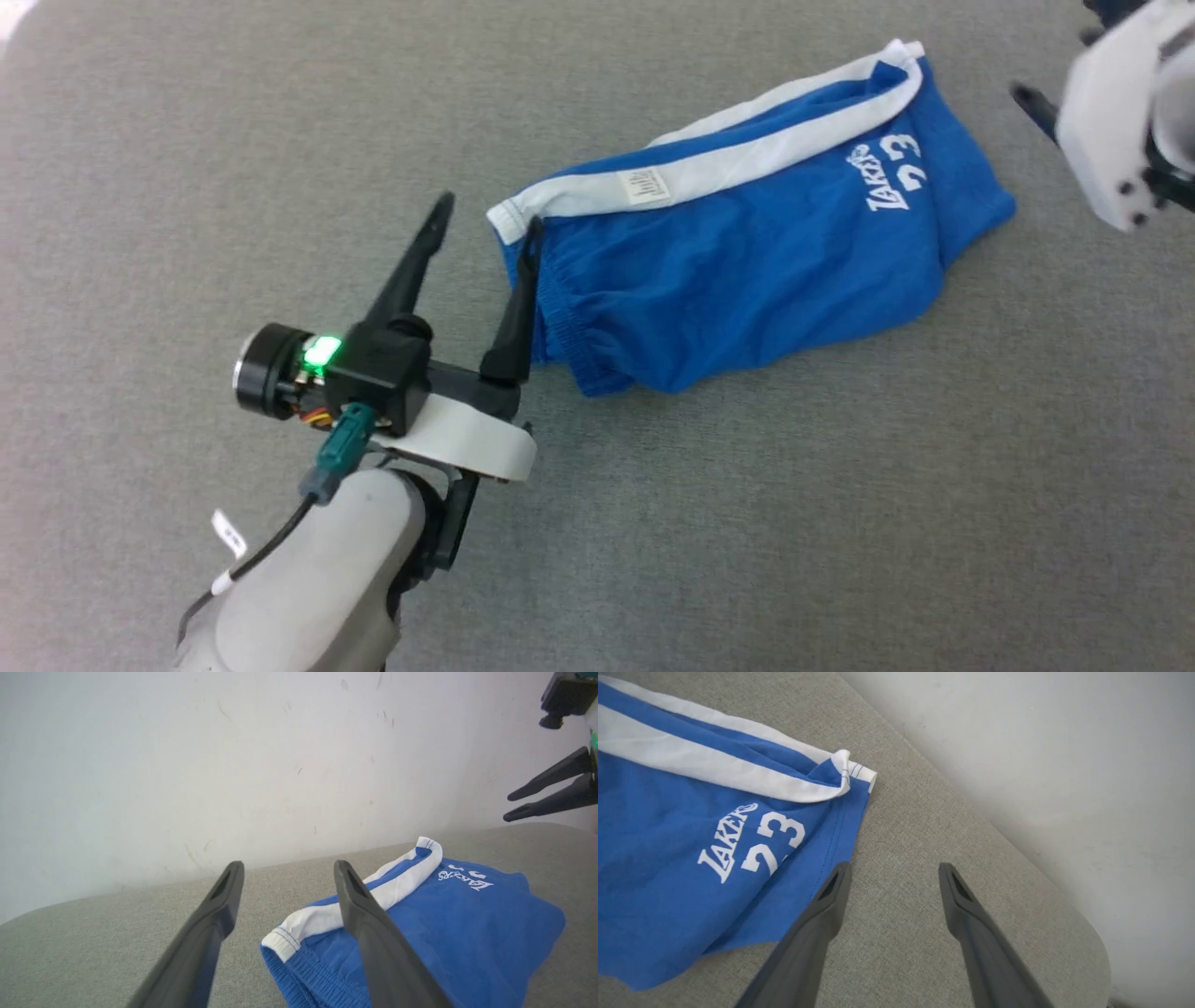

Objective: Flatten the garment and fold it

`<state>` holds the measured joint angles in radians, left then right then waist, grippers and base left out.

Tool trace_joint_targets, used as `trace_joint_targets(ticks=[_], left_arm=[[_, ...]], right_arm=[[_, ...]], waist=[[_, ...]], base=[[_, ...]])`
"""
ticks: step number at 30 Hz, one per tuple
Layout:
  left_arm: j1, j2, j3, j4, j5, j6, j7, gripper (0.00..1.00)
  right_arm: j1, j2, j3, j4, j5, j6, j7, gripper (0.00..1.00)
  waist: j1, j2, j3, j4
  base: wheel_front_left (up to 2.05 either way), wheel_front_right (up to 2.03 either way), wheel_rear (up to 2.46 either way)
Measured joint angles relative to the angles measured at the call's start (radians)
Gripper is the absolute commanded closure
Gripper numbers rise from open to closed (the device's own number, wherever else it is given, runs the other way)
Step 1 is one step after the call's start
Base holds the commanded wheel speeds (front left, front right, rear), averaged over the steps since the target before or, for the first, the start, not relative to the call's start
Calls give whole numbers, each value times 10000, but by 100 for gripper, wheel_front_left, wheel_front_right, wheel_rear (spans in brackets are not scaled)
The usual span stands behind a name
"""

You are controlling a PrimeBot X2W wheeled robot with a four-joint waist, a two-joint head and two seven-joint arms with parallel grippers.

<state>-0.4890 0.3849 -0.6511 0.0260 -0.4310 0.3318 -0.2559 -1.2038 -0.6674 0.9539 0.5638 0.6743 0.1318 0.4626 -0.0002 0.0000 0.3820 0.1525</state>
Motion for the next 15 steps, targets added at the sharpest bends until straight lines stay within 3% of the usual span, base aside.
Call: trace_joint_targets(ticks=[6, 15], left_arm=[[117, -23, 207, -477, 159, 347, -10, 0], [66, -474, 161, -196, 192, 282, -10, 0]], right_arm=[[-35, -788, 583, -585, 1457, 0, 1722, 0], [315, -391, 683, 631, 1833, -4, 1751, 0]], waist=[[1, 0, 140, 352], [3, 0, 767, 852]], base=[[0, 0, 0], [0, 0, 0]])
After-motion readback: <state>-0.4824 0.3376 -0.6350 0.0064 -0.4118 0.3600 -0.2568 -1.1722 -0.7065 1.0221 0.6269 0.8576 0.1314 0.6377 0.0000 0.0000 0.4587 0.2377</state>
